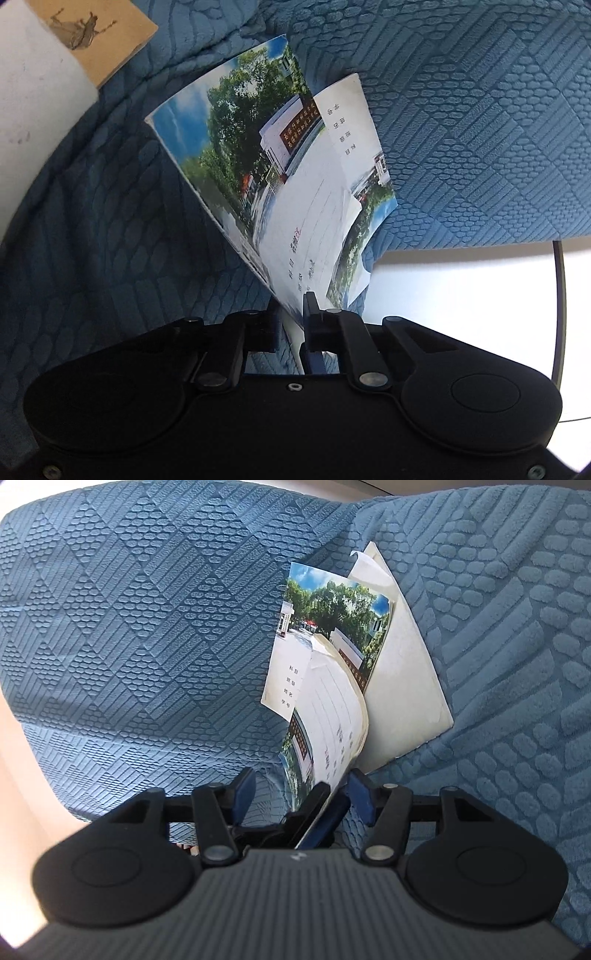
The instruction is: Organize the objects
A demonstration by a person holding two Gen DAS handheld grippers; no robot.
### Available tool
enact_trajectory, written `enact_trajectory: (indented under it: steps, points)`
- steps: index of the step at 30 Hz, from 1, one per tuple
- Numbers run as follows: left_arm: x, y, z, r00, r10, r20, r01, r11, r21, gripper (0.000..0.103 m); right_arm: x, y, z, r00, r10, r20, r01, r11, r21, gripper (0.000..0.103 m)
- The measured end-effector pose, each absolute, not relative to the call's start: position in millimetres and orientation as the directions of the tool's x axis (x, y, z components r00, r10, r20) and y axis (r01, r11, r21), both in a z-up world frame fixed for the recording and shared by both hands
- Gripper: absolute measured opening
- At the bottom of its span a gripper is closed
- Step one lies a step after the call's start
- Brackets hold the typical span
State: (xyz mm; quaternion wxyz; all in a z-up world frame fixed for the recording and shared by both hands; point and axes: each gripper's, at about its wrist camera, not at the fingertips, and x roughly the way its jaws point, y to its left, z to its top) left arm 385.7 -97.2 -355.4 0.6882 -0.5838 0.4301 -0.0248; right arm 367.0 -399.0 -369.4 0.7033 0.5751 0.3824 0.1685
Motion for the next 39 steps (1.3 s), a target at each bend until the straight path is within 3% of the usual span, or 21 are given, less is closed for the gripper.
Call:
enact_trajectory:
  steps: [15, 21, 22, 24, 29, 35, 39]
  points:
    - [360.5, -76.8, -300.7, 0.561, -0.571, -0.599, -0.414, 0.434, -0.8, 0.006, 376.2, -398.1, -373.8, 0.647, 0.68, -0.345, 0.206, 0.28, 0.938, 0.059]
    - [334.6, -59.1, -293.1, 0.545, -0.563, -0.621, -0.443, 0.436, -0.783, 0.005, 376.6, -394.6, -375.3, 0.626, 0.678, -0.384, 0.217, 0.321, 0.922, 0.057]
    - [332.0, -57.7, -291.7, 0.539, -0.563, -0.627, -0.446, 0.44, -0.779, 0.005, 376.3, -394.0, -375.1, 0.625, 0.676, -0.391, 0.216, 0.331, 0.919, 0.055]
    - [326.2, -54.8, -287.0, 0.536, -0.557, -0.635, -0.442, 0.455, -0.773, 0.005, 375.9, -393.0, -374.0, 0.62, 0.669, -0.41, 0.215, 0.358, 0.909, 0.037]
    - [312.6, -49.3, -274.8, 0.535, -0.521, -0.665, -0.427, 0.512, -0.745, 0.005, 374.6, -395.7, -371.7, 0.619, 0.637, -0.46, 0.227, 0.416, 0.881, 0.016]
    - [294.9, -46.6, -276.5, 0.536, -0.523, -0.662, -0.43, 0.505, -0.748, 0.006, 370.3, -391.5, -363.3, 0.607, 0.637, -0.476, 0.175, 0.477, 0.861, 0.006]
    - [287.4, -42.3, -274.1, 0.542, -0.516, -0.663, -0.429, 0.508, -0.747, 0.006, 364.3, -388.4, -352.5, 0.61, 0.634, -0.475, 0.128, 0.513, 0.849, 0.005]
